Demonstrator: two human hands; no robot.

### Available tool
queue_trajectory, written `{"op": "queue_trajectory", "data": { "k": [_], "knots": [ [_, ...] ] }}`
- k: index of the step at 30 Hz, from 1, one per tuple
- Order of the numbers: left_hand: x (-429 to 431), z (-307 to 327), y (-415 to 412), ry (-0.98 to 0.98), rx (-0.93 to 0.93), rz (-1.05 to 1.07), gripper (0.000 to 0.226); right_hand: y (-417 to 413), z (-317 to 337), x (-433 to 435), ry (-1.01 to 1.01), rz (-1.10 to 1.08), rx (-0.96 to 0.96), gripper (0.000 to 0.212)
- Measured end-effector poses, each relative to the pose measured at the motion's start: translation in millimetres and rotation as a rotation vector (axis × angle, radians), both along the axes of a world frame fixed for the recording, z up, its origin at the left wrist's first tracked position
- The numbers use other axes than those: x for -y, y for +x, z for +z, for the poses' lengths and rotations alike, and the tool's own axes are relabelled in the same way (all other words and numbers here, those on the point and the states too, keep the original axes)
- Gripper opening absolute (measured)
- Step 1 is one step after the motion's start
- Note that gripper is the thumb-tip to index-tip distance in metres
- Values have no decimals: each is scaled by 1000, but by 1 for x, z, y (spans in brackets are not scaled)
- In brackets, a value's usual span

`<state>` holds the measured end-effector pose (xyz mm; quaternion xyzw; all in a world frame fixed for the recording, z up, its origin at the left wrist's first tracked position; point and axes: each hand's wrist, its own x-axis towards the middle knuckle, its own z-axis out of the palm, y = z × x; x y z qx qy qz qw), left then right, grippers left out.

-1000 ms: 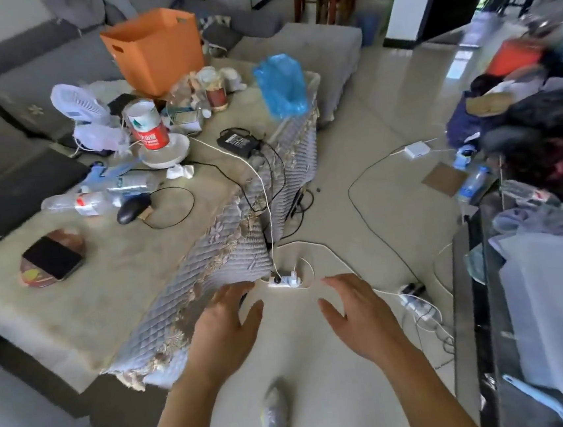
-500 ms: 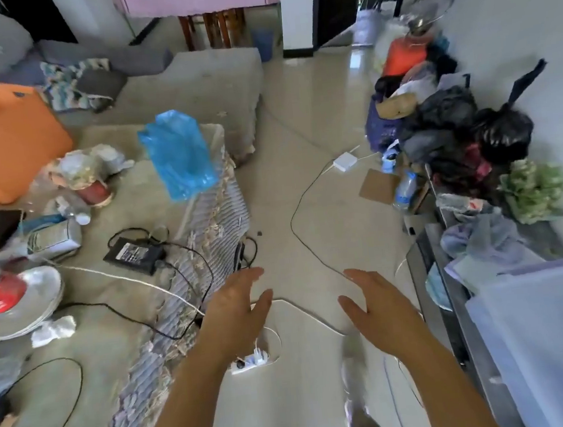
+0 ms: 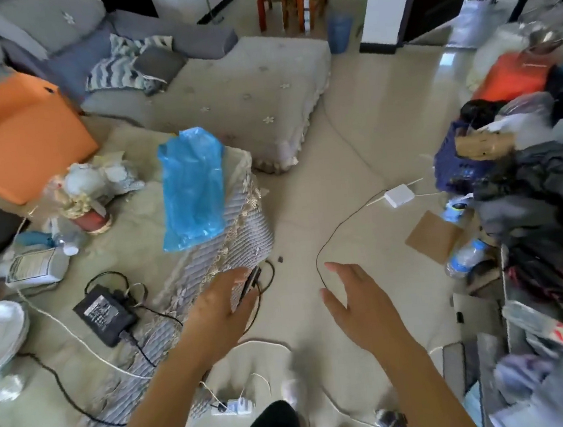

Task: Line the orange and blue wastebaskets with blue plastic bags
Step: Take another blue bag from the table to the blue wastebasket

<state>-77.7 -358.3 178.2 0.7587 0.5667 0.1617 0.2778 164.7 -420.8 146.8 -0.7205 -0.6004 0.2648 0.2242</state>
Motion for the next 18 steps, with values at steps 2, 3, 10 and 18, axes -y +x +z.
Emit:
{"op": "queue_trajectory", "data": {
  "k": [2, 3, 10, 18],
  "knots": [
    [-29, -10, 2, 8, -10, 23, 51, 9, -9, -41, -5, 62, -8, 49],
    [-40, -14, 4, 23, -9, 38, 49, 12, -13, -58, 1, 72, -7, 50],
    [-179, -52, 15, 51, 149, 321, 44, 31, -26, -221, -30, 270, 97, 54],
    [-325, -25, -3, 106, 129, 523, 44, 13, 7, -418, 82, 435, 118, 52]
  ]
}}
